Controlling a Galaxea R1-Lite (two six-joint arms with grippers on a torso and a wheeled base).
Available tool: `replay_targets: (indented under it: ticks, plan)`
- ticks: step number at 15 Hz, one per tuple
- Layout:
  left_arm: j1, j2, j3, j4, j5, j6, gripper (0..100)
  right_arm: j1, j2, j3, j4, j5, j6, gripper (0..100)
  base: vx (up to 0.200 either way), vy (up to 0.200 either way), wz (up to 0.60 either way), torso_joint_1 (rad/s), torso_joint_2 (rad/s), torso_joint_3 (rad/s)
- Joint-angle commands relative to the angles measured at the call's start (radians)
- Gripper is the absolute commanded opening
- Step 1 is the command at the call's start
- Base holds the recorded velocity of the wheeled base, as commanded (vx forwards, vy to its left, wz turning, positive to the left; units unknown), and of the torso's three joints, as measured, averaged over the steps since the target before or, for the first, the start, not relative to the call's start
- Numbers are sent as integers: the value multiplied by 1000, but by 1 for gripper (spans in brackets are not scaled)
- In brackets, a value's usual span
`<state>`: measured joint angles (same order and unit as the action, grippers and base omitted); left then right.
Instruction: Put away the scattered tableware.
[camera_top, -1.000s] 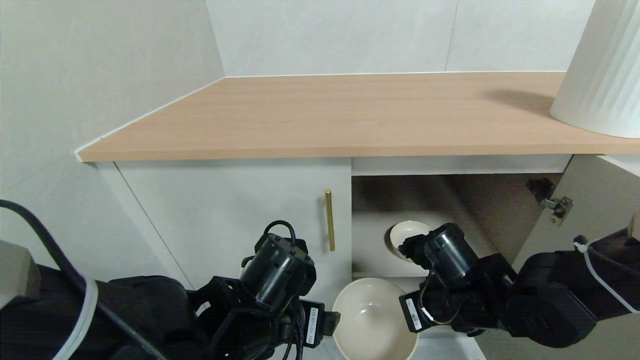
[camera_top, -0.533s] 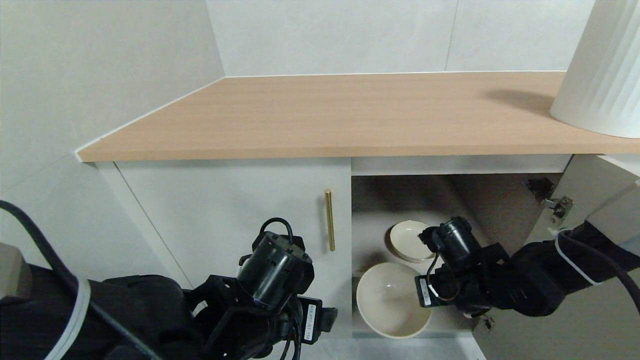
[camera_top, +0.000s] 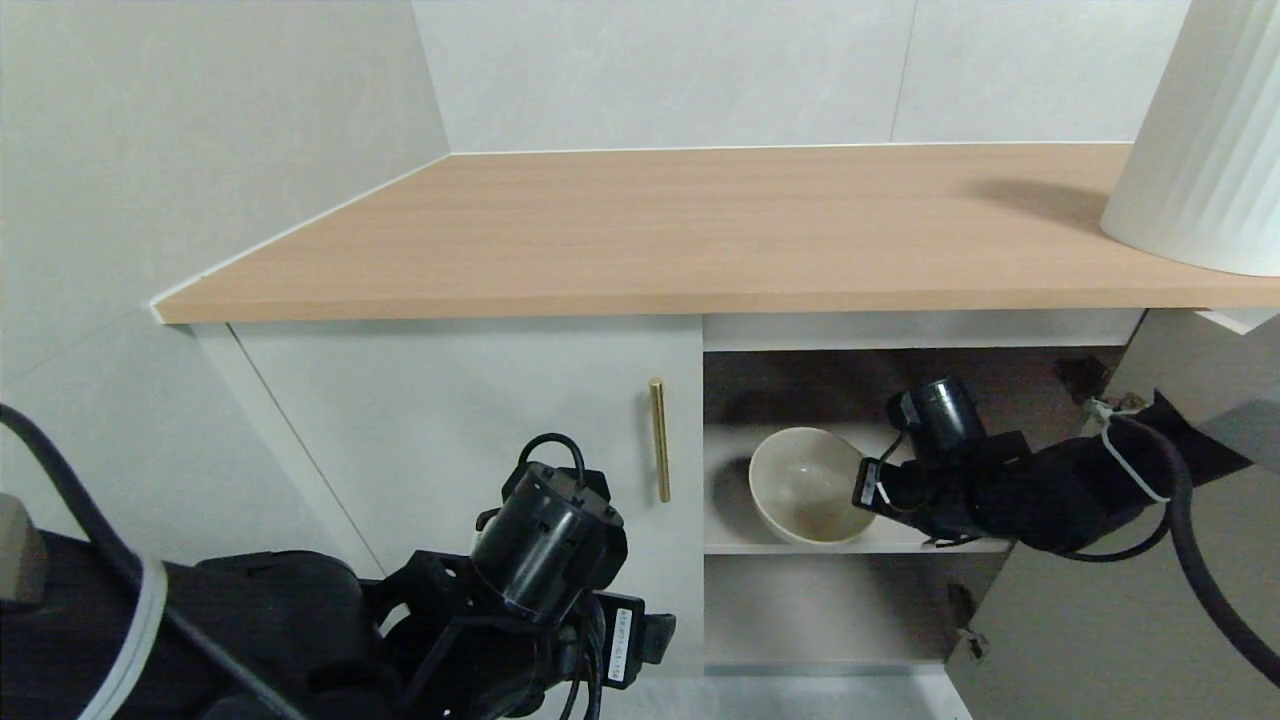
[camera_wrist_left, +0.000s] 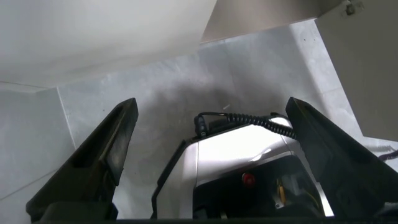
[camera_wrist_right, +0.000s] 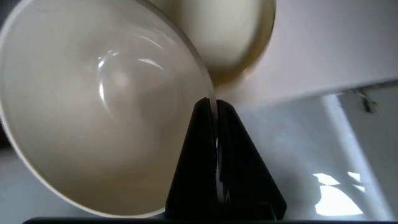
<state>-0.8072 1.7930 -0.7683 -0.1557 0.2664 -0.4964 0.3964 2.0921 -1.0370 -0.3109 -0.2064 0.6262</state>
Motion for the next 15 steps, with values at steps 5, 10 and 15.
replay_targets:
  ticks: [5,10,15]
  plan:
    - [0,-1,0,-1,1,1,100,-71,78,-115,1,-4,87,0,0,0,0,0,0,0]
    - [0,2,0,-1,1,1,100,-90,143,-176,4,-84,107,0,0,0,0,0,0,0]
    - [0,2,0,-1,1,1,100,-90,152,-178,7,-85,104,0,0,0,0,0,0,0]
